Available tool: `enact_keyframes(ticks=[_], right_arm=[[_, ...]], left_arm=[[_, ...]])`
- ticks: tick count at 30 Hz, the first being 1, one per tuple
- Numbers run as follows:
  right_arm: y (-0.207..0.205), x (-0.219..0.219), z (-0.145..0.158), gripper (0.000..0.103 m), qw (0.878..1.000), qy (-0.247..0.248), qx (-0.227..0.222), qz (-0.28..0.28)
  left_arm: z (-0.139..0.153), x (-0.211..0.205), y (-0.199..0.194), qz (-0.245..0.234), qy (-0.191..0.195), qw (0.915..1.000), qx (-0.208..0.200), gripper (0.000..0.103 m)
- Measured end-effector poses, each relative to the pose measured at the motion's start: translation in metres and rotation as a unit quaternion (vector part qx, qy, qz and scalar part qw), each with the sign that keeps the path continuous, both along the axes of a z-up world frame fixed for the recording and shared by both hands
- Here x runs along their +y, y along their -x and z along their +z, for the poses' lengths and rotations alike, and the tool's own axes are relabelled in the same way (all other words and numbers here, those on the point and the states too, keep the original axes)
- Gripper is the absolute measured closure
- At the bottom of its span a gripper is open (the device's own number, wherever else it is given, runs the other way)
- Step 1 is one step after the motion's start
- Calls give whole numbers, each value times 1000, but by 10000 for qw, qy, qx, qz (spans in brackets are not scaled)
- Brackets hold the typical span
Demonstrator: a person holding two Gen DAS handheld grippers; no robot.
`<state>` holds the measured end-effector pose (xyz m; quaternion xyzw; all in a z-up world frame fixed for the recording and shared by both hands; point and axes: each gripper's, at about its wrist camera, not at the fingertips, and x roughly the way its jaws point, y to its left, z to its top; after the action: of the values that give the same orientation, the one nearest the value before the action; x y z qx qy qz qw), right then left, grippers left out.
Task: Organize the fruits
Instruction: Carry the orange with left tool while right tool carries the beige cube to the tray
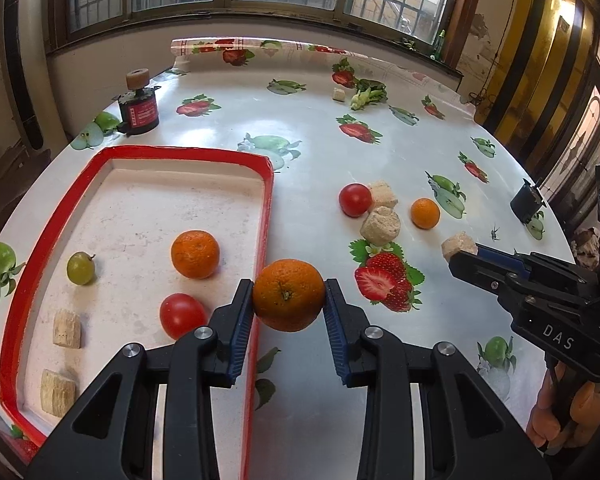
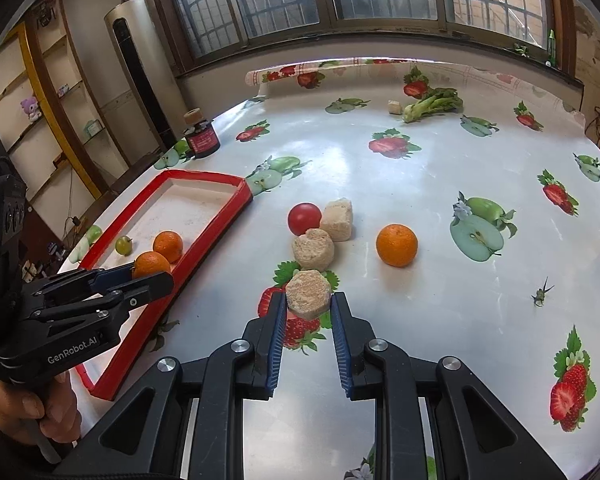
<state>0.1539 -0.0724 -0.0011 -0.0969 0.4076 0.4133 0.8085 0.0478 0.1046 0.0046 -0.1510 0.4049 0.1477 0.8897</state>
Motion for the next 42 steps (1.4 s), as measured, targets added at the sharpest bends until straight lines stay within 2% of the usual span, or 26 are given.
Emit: enact_keyframes(ticks=[20,42], right_arm=[[27,42,15,80,9988,6,-147,467],[40,90,13,80,9958,16,-85,909]], left_arm=[[17,34,34,417,62,9986,-306,71],[16,69,42,749,90,9968,-279,71]])
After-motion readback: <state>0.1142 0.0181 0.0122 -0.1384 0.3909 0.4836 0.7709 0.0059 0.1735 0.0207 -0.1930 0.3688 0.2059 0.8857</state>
